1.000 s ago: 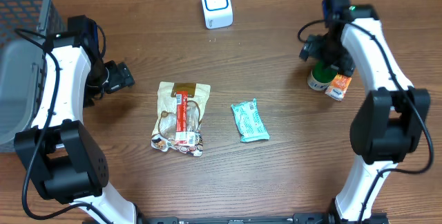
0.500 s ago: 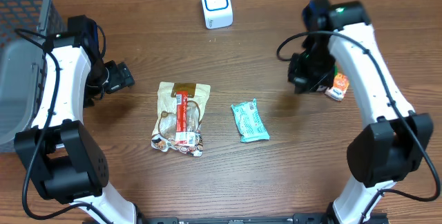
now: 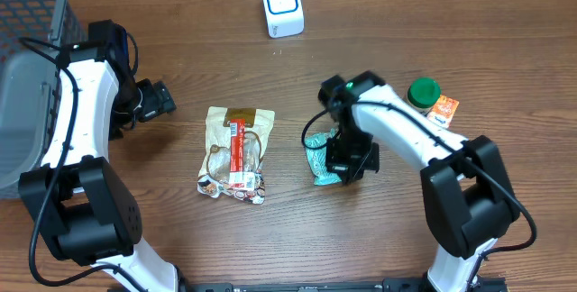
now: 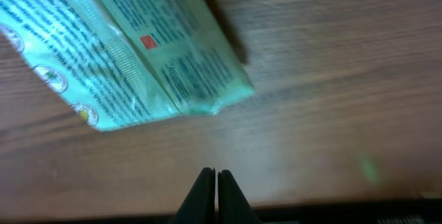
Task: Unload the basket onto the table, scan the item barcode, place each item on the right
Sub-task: 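Move the right gripper left over the mint-green wipes packet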
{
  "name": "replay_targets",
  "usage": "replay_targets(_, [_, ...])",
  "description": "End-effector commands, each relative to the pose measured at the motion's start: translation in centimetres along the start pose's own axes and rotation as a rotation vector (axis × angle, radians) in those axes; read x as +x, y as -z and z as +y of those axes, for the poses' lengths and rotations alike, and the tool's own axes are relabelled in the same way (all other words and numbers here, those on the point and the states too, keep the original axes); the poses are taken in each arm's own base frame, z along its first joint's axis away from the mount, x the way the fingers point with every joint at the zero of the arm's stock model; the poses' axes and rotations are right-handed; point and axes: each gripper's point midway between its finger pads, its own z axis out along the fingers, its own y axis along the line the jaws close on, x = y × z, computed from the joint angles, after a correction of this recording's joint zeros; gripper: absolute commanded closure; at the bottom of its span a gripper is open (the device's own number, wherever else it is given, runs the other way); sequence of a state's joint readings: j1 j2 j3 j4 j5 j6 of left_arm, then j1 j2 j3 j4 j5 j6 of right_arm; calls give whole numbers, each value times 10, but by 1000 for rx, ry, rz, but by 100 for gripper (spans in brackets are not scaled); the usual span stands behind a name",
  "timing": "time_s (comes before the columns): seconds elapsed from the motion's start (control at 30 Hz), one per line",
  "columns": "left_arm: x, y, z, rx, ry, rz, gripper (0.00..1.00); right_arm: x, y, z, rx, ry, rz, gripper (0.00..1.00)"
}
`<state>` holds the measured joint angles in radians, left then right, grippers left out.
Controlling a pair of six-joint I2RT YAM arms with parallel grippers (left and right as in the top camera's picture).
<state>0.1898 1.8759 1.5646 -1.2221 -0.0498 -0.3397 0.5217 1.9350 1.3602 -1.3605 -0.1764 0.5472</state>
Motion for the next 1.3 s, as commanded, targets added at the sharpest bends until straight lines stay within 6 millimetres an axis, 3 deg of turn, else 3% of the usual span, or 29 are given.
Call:
replay_targets(0.0, [-4, 10, -1, 3, -5, -35, 0, -2, -13, 9, -17, 0, -37, 96])
replay_targets(0.13, [-5, 10, -1, 3, -5, -35, 0, -21, -26, 10, -17, 2, -120, 95])
replay_targets(0.33, [-5, 10, -1, 3, -5, -35, 0, -48, -24, -19, 140, -68, -279, 87])
replay_targets(0.5, [-4, 10, -1, 3, -5, -35, 0, -73, -17, -10, 114, -68, -397, 83])
replay_targets(0.6, [-5, 10, -1, 3, -5, -35, 0, -84, -9, -9, 70, -93, -418, 87])
replay_targets(0.67, [-5, 10, -1, 3, -5, -35, 0, -82, 3, -12, 38, -119, -382, 87])
replay_targets(0.8, [-5, 10, -1, 3, -5, -35, 0, -74, 45, -29, -3, -175, -370, 83])
replay_targets(0.87, [-4, 10, -1, 3, -5, -35, 0, -65, 61, -23, -78, -137, -346, 82])
replay_targets(0.93, [-5, 10, -1, 3, -5, -35, 0, -41, 84, 0, -254, -26, -300, 81])
replay_targets(1.03, [-5, 10, -1, 3, -5, -35, 0, -22, 113, 6, -343, 39, -356, 76])
replay_targets(1.13, [-5, 10, -1, 3, -5, -35, 0, -4, 150, -1, -394, 63, -487, 66])
replay_targets(1.17, [-5, 10, -1, 3, -5, -35, 0, 0, 159, -4, -401, 66, -520, 48])
replay_targets(1.2, [-4, 10, -1, 3, -5, -35, 0, 5, 167, -8, -406, 68, -557, 18])
replay_targets(1.27, [-5, 10, -1, 3, -5, -35, 0, 11, 177, -12, -417, 72, -596, 0])
